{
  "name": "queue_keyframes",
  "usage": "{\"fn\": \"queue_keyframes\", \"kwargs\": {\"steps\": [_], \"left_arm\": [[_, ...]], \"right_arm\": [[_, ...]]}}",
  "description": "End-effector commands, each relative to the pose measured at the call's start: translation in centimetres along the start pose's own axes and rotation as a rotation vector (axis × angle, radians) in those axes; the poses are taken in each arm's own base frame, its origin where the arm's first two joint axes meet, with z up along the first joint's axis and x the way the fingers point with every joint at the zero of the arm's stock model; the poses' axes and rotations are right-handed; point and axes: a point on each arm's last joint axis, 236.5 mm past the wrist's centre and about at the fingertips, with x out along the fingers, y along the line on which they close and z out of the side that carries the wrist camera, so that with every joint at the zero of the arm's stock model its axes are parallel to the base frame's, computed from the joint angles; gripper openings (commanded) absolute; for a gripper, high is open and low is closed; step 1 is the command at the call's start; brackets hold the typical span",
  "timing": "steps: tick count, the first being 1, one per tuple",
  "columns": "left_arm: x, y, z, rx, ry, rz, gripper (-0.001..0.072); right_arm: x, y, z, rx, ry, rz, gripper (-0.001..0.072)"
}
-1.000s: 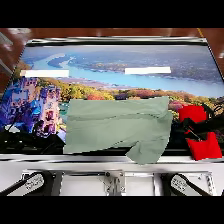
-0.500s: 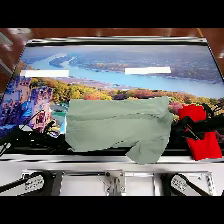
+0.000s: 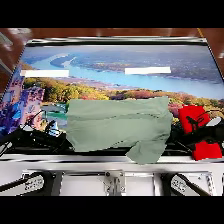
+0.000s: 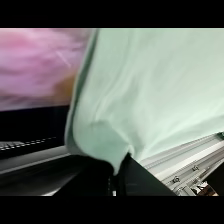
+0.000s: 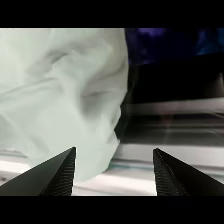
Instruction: Fold the shirts.
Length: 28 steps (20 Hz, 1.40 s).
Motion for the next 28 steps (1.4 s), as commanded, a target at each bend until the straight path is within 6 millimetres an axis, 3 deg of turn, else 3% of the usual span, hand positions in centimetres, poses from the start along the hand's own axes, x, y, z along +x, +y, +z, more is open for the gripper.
{"fn": "queue_keyframes", "kwargs": {"steps": [1, 3, 8, 9, 10, 13, 17, 19, 21, 25, 28], "left_arm": [[0.0, -0.2, -0.3, 0.001, 0.013, -0.009, 0.0035], [0.0, -0.4, -0.2, -0.002, 0.011, -0.015, 0.0035], [0.0, -0.4, 0.3, -0.005, -0.012, -0.016, 0.0035], [0.0, -0.3, 0.5, -0.002, -0.022, -0.012, 0.0035], [-0.1, -0.3, 0.7, 0.017, -0.030, -0.010, 0.0035], [-1.4, -1.3, 2.7, 0.075, -0.081, -0.007, 0.0034], [-5.5, -5.5, 7.6, 0.196, -0.211, -0.034, 0.0034], [-8.3, -8.0, 10.4, 0.256, -0.307, -0.046, 0.0034], [-11.0, -9.7, 13.3, 0.285, -0.420, -0.032, 0.0034], [-14.5, -11.4, 17.8, 0.257, -0.583, -0.031, 0.0035], [-14.5, -12.4, 19.9, 0.212, -0.598, -0.105, 0.0035]], "right_arm": [[2.0, 0.1, 0.9, -0.011, -0.055, -0.018, 0.0575], [2.5, 0.4, 1.3, -0.007, -0.070, -0.030, 0.0489], [3.3, 1.2, 2.0, -0.016, -0.100, -0.047, 0.0484], [3.3, 1.5, 1.9, -0.012, -0.095, -0.036, 0.0243], [3.2, 1.6, 1.5, -0.013, -0.079, -0.033, 0.0065], [1.6, 2.9, 1.5, -0.087, -0.066, -0.005, 0.0054], [-5.2, 9.6, 7.8, -0.132, -0.348, 0.172, 0.0052], [-8.3, 11.0, 10.5, -0.136, -0.440, 0.192, 0.0052], [-10.1, 11.6, 12.5, -0.140, -0.477, 0.196, 0.0052], [-11.8, 13.2, 17.3, -0.134, -0.531, 0.240, 0.0052], [-10.8, 14.8, 20.2, -0.155, -0.519, 0.239, 0.0052]]}}
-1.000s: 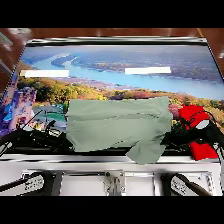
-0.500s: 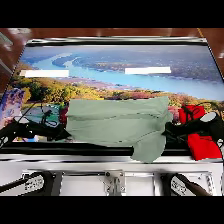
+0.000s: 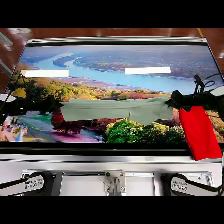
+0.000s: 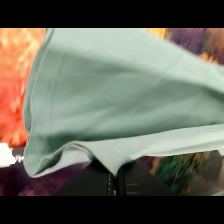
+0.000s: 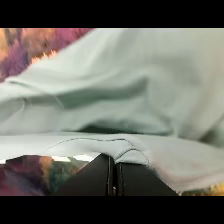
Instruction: Fold the shirts.
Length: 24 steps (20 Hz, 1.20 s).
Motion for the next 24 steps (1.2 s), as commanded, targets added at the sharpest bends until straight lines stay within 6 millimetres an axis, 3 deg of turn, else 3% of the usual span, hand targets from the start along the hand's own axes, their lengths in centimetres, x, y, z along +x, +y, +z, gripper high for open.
{"fn": "queue_keyframes", "kwargs": {"steps": [1, 4, 7, 8, 9, 10, 11, 12, 13, 14, 16, 17, 19, 21, 24], "left_arm": [[1.0, -0.5, 3.4, -0.065, -0.065, -0.047, 0.0035], [2.7, 0.7, 3.7, -0.111, -0.034, -0.053, 0.0034], [4.3, 1.9, 3.2, -0.163, -0.001, -0.062, 0.0036], [4.9, 1.7, 2.9, -0.187, 0.014, -0.083, 0.0085], [5.4, 1.4, 2.6, -0.199, 0.028, -0.097, 0.0219], [5.8, 1.2, 2.3, -0.198, 0.040, -0.100, 0.0283], [6.1, 1.1, 2.1, -0.193, 0.047, -0.100, 0.0287], [6.1, 1.0, 2.0, -0.182, 0.048, -0.102, 0.0426], [6.0, 0.9, 2.0, -0.181, 0.053, -0.108, 0.0597], [5.5, 0.4, 2.0, -0.175, 0.072, -0.127, 0.0665], [3.6, -1.1, 1.9, -0.152, 0.129, -0.190, 0.0666], [2.4, -2.1, 1.7, -0.133, 0.167, -0.226, 0.0666], [0.4, -4.0, 1.1, -0.089, 0.232, -0.284, 0.0666], [-1.1, -5.9, 0.7, -0.044, 0.249, -0.318, 0.0665], [-3.1, -10.4, 1.9, -0.017, 0.174, -0.417, 0.0664]], "right_arm": [[2.8, 1.3, 3.5, -0.019, -0.017, 0.017, 0.0053], [5.0, 1.1, 5.4, 0.011, -0.036, 0.008, 0.0053], [6.3, -1.1, 5.6, 0.070, -0.029, -0.044, 0.0053], [6.7, -2.3, 5.1, 0.071, -0.005, -0.083, 0.0053], [6.9, -3.2, 4.6, 0.059, 0.014, -0.117, 0.0054], [7.0, -3.8, 4.5, 0.053, 0.020, -0.140, 0.0075], [7.1, -4.0, 4.7, 0.050, 0.013, -0.146, 0.0166], [7.1, -3.8, 5.2, 0.051, -0.010, -0.140, 0.0444], [6.9, -3.9, 5.7, 0.045, -0.030, -0.140, 0.0648], [6.2, -4.0, 6.0, 0.012, -0.042, -0.143, 0.0670], [3.9, -5.0, 6.7, -0.052, -0.069, -0.191, 0.0670], [2.5, -6.7, 6.6, -0.067, -0.063, -0.249, 0.0674], [0.8, -9.6, 4.0, 0.002, 0.046, -0.289, 0.0677], [1.0, -10.0, 1.8, 0.069, 0.143, -0.214, 0.0677], [3.3, -8.3, 1.6, 0.109, 0.169, -0.089, 0.0677]]}}
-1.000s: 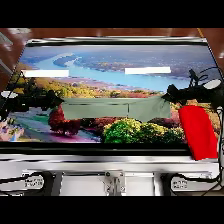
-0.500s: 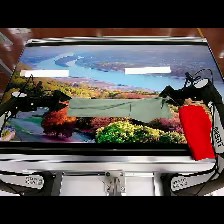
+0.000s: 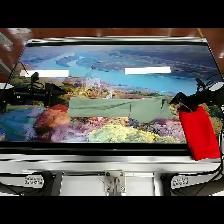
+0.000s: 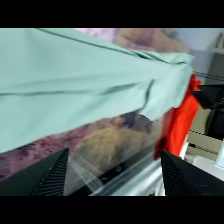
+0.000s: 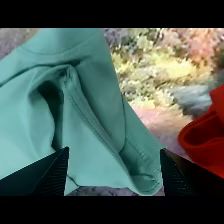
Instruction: Fold the shirts.
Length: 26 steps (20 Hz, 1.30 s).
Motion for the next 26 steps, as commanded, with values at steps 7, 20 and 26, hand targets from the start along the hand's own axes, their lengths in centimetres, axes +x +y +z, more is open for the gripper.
{"fn": "queue_keyframes", "kwargs": {"steps": [7, 20, 26], "left_arm": [[-0.8, -16.0, -0.7, 0.201, -0.092, -0.408, 0.0663], [20.0, -10.4, -8.7, 0.293, 0.102, -0.069, 0.0036], [28.5, -7.8, -15.8, 0.184, 0.214, -0.017, 0.0035]], "right_arm": [[8.7, 4.1, -2.5, 0.003, 0.144, 0.088, 0.0676], [-6.0, 12.5, -3.3, -0.196, -0.051, 0.142, 0.0053], [-12.5, 14.8, -7.5, -0.231, -0.066, 0.152, 0.0053]]}}
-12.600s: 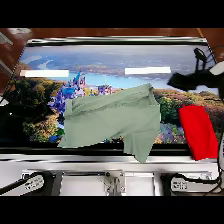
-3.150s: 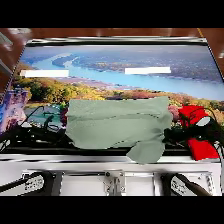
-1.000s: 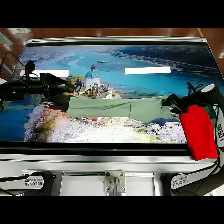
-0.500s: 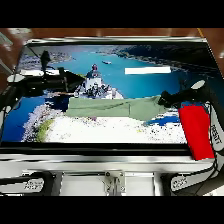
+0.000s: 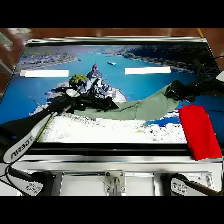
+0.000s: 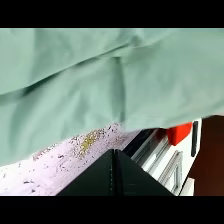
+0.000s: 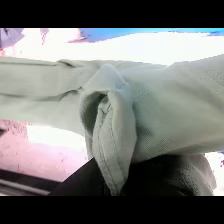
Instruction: Fold the shirts.
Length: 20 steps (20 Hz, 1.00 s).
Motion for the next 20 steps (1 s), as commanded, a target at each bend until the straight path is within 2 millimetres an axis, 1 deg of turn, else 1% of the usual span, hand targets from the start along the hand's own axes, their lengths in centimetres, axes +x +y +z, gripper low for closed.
{"fn": "queue_keyframes", "kwargs": {"steps": [1, 3, 5, 6, 8, 10, 11, 12, 13, 14, 15, 16, 17, 18, 20], "left_arm": [[5.3, 0.5, -3.6, -0.052, 0.048, 0.018, 0.0035], [7.4, -0.4, -5.4, -0.096, 0.068, -0.011, 0.0035], [9.4, -0.6, -6.7, -0.134, 0.062, -0.010, 0.0035], [10.4, -0.7, -7.3, -0.157, 0.053, -0.009, 0.0035], [12.0, -0.7, -7.8, -0.209, 0.013, -0.002, 0.0035], [12.7, -1.0, -7.7, -0.253, -0.023, -0.006, 0.0036], [12.7, -1.0, -7.6, -0.260, -0.029, -0.009, 0.0035], [12.4, -1.0, -7.1, -0.252, -0.041, -0.009, 0.0035], [11.9, -1.3, -6.2, -0.242, -0.069, -0.008, 0.0034], [10.8, -1.8, -4.5, -0.230, -0.123, -0.002, 0.0033], [9.2, -2.5, -2.6, -0.203, -0.186, 0.006, 0.0033], [7.2, -3.0, -0.8, -0.151, -0.242, 0.022, 0.0033], [4.8, -3.6, 0.9, -0.078, -0.284, 0.037, 0.0033], [1.8, -4.2, 2.8, 0.002, -0.328, 0.055, 0.0032], [-5.5, -5.7, 6.9, 0.121, -0.441, 0.077, 0.0033]], "right_arm": [[-3.6, 2.4, -2.1, -0.015, -0.006, 0.008, 0.0053], [-4.9, 3.4, -3.1, -0.020, -0.010, 0.011, 0.0054], [-6.2, 4.3, -4.3, -0.035, -0.005, 0.013, 0.0053], [-6.8, 4.6, -4.9, -0.035, -0.002, 0.013, 0.0053], [-7.8, 5.5, -6.0, -0.028, 0.001, 0.015, 0.0054], [-8.3, 6.3, -6.8, -0.045, 0.001, 0.014, 0.0054], [-8.3, 6.7, -7.1, -0.055, 0.000, 0.010, 0.0053], [-8.3, 6.9, -7.3, -0.068, 0.004, 0.001, 0.0054], [-8.1, 6.9, -7.3, -0.081, 0.005, -0.011, 0.0054], [-7.8, 7.0, -7.0, -0.099, -0.011, -0.029, 0.0054], [-7.4, 7.6, -6.5, -0.125, -0.034, -0.029, 0.0054], [-7.1, 8.7, -6.0, -0.153, -0.061, -0.013, 0.0053], [-6.6, 10.1, -5.5, -0.187, -0.093, 0.006, 0.0054], [-5.9, 11.8, -4.8, -0.224, -0.129, 0.032, 0.0053], [-3.7, 15.4, -3.8, -0.292, -0.178, 0.088, 0.0053]]}}
